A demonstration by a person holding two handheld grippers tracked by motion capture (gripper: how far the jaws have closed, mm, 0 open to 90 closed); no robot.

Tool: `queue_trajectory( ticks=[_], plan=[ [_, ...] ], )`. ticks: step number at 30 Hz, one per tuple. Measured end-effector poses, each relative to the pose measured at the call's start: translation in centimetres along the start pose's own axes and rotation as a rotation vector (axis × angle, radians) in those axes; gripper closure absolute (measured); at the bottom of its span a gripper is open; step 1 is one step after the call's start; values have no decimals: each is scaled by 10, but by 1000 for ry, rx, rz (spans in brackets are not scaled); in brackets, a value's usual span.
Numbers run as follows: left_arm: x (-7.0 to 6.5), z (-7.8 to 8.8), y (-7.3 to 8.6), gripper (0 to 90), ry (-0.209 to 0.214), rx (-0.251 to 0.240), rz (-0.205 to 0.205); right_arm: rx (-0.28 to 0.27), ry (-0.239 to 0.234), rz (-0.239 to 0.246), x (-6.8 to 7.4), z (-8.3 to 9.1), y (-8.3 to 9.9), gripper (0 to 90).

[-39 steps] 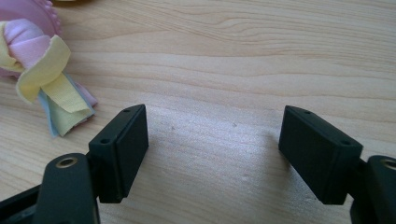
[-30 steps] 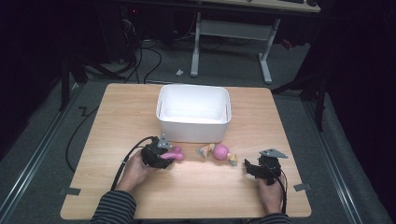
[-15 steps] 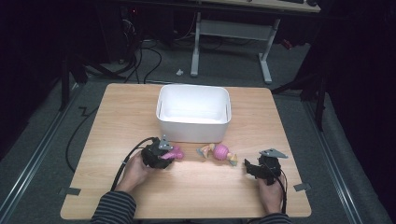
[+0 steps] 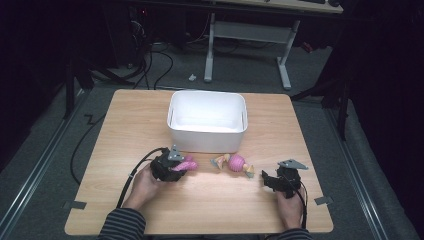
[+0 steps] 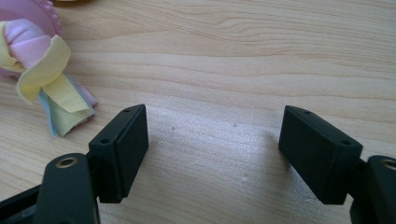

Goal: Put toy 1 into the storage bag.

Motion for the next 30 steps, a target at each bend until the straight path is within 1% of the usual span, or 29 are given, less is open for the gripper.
queue_trajectory(
  ticks=[3,8,13,16,20,30],
  plan=[
    [-2,5,1,593,4,-16,23,1,0,1,0,0,0,243],
    [-4,13,-1,594,-11,-20,24,1,1,0,0,0,0,244],
    [-5,26,-6,593,-9,-64,62,1,-3,5,0,0,0,243],
    [-5,29,-7,593,-12,-67,67,3,-4,4,0,0,0,243],
    [-6,35,-10,593,-11,-78,91,3,-4,5,0,0,0,243],
    [-6,46,-18,592,-29,-106,108,2,-7,6,1,0,0,243]
  ],
)
Point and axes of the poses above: each handheld gripper's, and its own axes: z roughly backward along the jaws, y roughly out of its underside, x roughly to its left, the point moved 7 cm from there along -z, roughly forward along the jaws, and after that the axes turned 7 degrees about -x, right-handed, at the moved point
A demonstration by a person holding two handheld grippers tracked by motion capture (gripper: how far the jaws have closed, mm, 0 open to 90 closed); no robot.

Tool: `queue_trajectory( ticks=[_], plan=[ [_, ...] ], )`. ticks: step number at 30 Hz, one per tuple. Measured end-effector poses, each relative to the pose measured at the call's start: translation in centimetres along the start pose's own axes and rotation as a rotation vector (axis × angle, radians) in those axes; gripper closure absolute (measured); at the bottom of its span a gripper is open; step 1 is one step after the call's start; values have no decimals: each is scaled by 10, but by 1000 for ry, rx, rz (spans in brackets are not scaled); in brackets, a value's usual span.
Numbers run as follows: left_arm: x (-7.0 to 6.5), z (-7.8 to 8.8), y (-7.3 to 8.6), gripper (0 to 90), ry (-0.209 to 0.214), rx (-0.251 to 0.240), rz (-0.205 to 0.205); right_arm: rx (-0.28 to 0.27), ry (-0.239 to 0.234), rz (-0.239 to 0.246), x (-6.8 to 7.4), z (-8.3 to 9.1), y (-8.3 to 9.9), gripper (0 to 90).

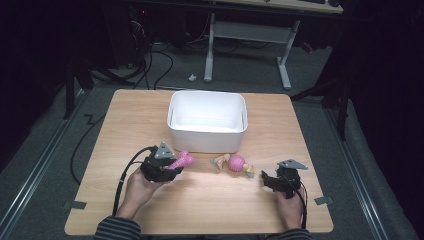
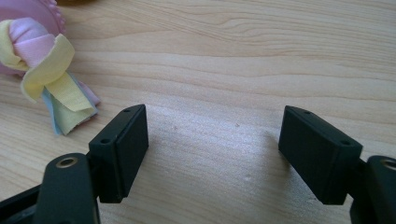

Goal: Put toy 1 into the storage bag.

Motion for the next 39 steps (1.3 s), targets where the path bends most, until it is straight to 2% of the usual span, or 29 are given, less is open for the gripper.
queue_trajectory(
  ticks=[6,12,23,32,39],
  plan=[
    [0,7,-6,592,-4,-14,5,0,-1,1,0,0,0,243],
    [4,12,-8,592,-15,1,-2,0,-1,1,0,0,0,243],
    [4,27,-31,592,-13,-35,-4,0,-2,1,0,0,0,243],
    [6,32,-44,592,2,-30,5,1,-2,2,0,0,0,243],
    [4,39,-61,592,-12,-49,-29,1,-3,2,0,0,0,243]
  ],
)
Point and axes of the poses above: each handheld gripper's, and its own axes: z roughly backward along the jaws, y roughly out of its underside, x roughly to its left, the point moved 7 cm from there along -z, roughly forward along the jaws, and after that the axes turned 7 degrees about -x, right-handed, at the moved point
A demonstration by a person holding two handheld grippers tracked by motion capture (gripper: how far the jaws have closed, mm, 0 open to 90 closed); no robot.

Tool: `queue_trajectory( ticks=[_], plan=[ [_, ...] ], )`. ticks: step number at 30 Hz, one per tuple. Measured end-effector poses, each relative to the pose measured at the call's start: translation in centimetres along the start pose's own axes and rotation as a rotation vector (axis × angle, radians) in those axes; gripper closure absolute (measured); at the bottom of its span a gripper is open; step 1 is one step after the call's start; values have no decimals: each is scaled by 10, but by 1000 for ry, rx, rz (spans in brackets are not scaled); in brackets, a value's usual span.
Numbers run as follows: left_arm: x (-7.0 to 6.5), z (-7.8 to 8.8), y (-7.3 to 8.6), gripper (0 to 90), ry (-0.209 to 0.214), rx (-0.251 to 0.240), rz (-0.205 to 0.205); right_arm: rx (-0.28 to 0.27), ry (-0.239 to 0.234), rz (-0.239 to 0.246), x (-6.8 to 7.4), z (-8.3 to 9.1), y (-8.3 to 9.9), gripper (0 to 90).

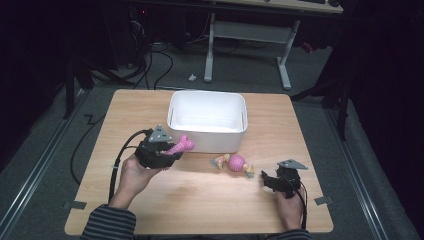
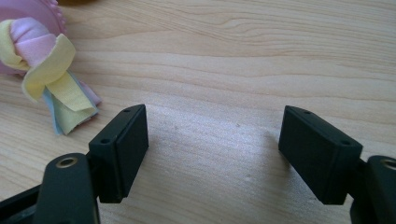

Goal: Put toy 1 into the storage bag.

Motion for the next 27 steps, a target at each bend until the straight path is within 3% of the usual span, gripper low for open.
queue_trajectory(
  ticks=[10,21,27],
  plan=[
    [7,1,-24,591,1,-3,9,-1,0,2,0,0,0,243],
    [21,2,-58,589,-2,-41,42,-2,-1,2,0,0,0,243],
    [27,-5,-74,590,-7,-35,49,0,0,1,0,0,0,243]
  ],
)
Point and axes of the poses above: each handheld gripper's, and its own axes: z roughly backward along the jaws, y roughly out of its underside, x roughly to its left, the point moved 7 cm from there along -z, roughly forward along the jaws, and after that the axes turned 7 degrees about -x, right-handed, at the moved point
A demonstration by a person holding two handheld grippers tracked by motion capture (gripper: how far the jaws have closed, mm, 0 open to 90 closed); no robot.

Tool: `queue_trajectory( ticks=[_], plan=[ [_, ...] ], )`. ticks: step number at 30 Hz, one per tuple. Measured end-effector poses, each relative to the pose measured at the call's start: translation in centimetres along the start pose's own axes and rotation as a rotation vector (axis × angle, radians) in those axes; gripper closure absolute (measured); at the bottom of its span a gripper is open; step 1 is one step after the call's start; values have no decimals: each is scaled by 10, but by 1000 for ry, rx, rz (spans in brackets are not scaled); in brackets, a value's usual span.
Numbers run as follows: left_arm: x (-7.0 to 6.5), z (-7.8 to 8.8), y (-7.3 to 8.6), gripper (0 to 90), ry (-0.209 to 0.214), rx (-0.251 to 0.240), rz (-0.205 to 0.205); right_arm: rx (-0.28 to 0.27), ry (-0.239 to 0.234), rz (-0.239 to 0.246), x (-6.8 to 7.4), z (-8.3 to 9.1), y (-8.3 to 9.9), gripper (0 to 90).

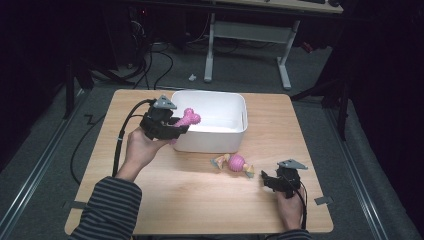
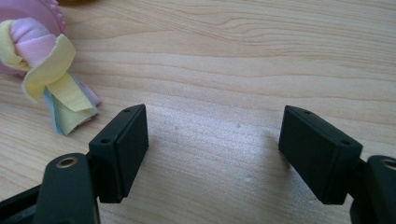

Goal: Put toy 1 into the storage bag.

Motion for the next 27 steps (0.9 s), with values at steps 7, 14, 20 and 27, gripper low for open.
queue_trajectory(
  ticks=[7,14,20,27],
  plan=[
    [3,-18,-20,589,-3,2,-15,-1,-1,-1,0,0,0,244],
    [18,-32,-30,586,-7,-38,58,-2,-3,3,0,0,0,244],
    [25,-54,-28,586,-28,7,48,-1,-3,1,0,0,0,244],
    [31,-72,-22,584,-47,31,59,-1,-5,4,0,0,0,243]
  ],
)
Point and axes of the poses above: each handheld gripper's, and its own axes: z roughly backward along the jaws, y roughly out of its underside, x roughly to its left, the point moved 7 cm from there along -z, roughly forward along the jaws, and after that the axes turned 7 degrees about -x, right-handed, at the moved point
